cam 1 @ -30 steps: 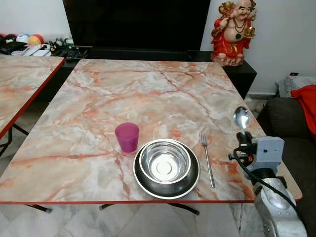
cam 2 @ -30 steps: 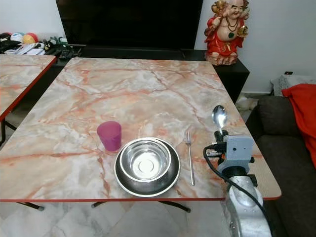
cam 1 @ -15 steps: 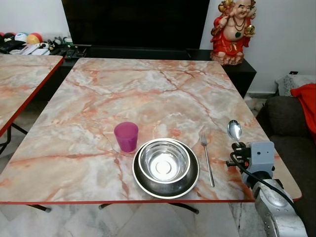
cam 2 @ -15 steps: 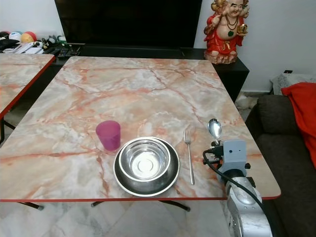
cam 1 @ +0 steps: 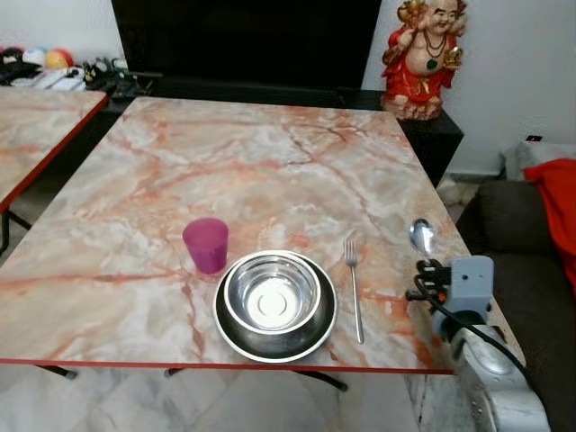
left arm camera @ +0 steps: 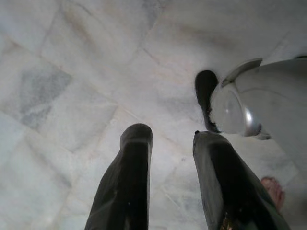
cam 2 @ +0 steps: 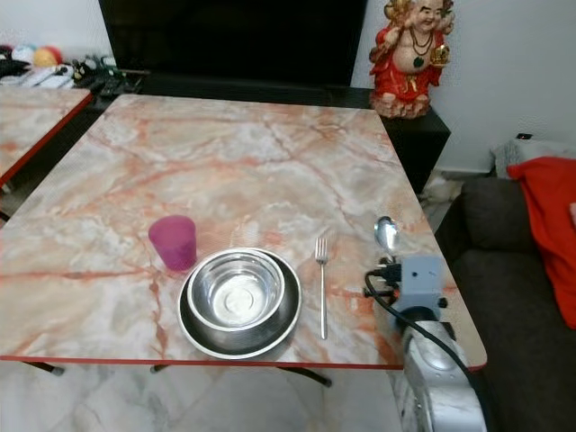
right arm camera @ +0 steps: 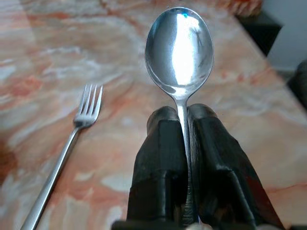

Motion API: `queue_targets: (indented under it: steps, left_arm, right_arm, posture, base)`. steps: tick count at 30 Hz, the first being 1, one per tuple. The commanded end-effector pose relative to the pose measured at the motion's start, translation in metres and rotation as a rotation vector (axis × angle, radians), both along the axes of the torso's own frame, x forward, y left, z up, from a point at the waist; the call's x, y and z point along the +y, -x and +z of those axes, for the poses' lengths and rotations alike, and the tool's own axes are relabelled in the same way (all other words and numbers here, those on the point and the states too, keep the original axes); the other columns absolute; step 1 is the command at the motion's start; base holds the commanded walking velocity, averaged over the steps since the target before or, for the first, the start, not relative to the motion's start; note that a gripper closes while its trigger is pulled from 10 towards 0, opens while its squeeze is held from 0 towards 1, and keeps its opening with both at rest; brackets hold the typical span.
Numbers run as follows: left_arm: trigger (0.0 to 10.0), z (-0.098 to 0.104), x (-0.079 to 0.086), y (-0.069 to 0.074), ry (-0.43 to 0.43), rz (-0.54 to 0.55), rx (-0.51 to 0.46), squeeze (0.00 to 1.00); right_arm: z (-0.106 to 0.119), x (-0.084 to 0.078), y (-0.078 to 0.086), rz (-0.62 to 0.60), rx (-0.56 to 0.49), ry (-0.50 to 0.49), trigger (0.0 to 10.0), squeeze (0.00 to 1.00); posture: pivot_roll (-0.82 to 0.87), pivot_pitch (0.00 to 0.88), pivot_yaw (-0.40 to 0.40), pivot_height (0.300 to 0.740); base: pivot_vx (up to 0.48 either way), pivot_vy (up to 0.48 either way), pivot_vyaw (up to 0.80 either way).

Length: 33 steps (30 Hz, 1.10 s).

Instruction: Setting the table

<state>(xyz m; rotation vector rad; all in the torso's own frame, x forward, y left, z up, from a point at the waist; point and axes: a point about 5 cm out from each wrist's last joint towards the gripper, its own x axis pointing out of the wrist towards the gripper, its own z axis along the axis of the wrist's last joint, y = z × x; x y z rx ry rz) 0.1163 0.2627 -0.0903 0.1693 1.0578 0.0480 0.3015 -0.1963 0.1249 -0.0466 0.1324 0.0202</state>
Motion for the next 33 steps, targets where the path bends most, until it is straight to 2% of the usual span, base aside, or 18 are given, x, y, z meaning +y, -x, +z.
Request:
queue_targets:
  steps: [1,5,10,15,16,17,19,28,33]
  left_arm:
    - [10.0,-0.004,-0.007,0.007,0.003,-0.013,0.027,0.00]
    - [10.0,-0.006,-0.016,0.003,0.010,-0.020,0.023,0.00]
    - [10.0,-0.004,-0.017,-0.006,0.011,-0.026,0.011,0.00]
    - [10.0,0.002,-0.017,-0.024,0.015,-0.028,-0.021,0.00]
    - [10.0,0.002,-0.017,-0.024,0.015,-0.028,-0.021,0.00]
    - [10.0,0.004,-0.019,-0.033,0.019,-0.032,-0.033,0.00]
    - [10.0,0.005,-0.020,-0.037,0.019,-0.034,-0.037,0.00]
    - [10.0,0.007,-0.015,-0.038,0.017,-0.035,-0.034,0.00]
    - [10.0,0.005,-0.013,-0.030,0.016,-0.033,-0.024,0.00]
  right_arm:
    - [-0.001,0.005,-0.002,-0.017,0.016,-0.066,10.0,0.00]
    - [-0.005,0.010,-0.004,-0.035,0.059,-0.124,10.0,0.00]
    - [-0.010,0.019,-0.010,-0.042,0.116,-0.223,10.0,0.00]
    - [-0.015,0.017,-0.015,-0.061,0.164,-0.192,10.0,0.00]
    - [-0.015,0.017,-0.015,-0.061,0.164,-0.192,10.0,0.00]
    - [-0.016,0.016,-0.017,-0.067,0.174,-0.175,10.0,0.00]
    - [-0.017,0.015,-0.017,-0.072,0.178,-0.189,10.0,0.00]
    - [-0.022,0.022,-0.021,-0.039,0.222,-0.210,10.0,0.00]
    - [-0.016,0.028,-0.026,-0.010,0.226,-0.233,10.0,0.00]
  posture:
    - [-0.07,0.096,-0.033,0.740]
    - [-0.06,0.094,-0.030,0.740]
    - [-0.06,0.092,-0.020,0.740]
    - [-0.06,0.092,-0.020,0.740]
    - [-0.06,0.092,-0.020,0.740]
    - [-0.05,0.093,-0.019,0.740]
    - [-0.05,0.094,-0.017,0.740]
    - [-0.05,0.098,-0.014,0.740]
    - [-0.05,0.104,-0.012,0.740]
  base:
    - [0.000,0.000,0.00]
    - [0.000,0.000,0.00]
    - [0.000,0.000,0.00]
    - [0.000,0.000,0.00]
    - [0.000,0.000,0.00]
    - [0.000,0.000,0.00]
    - [0.000,0.000,0.00]
    - [0.000,0.000,0.00]
    - [0.000,0.000,0.00]
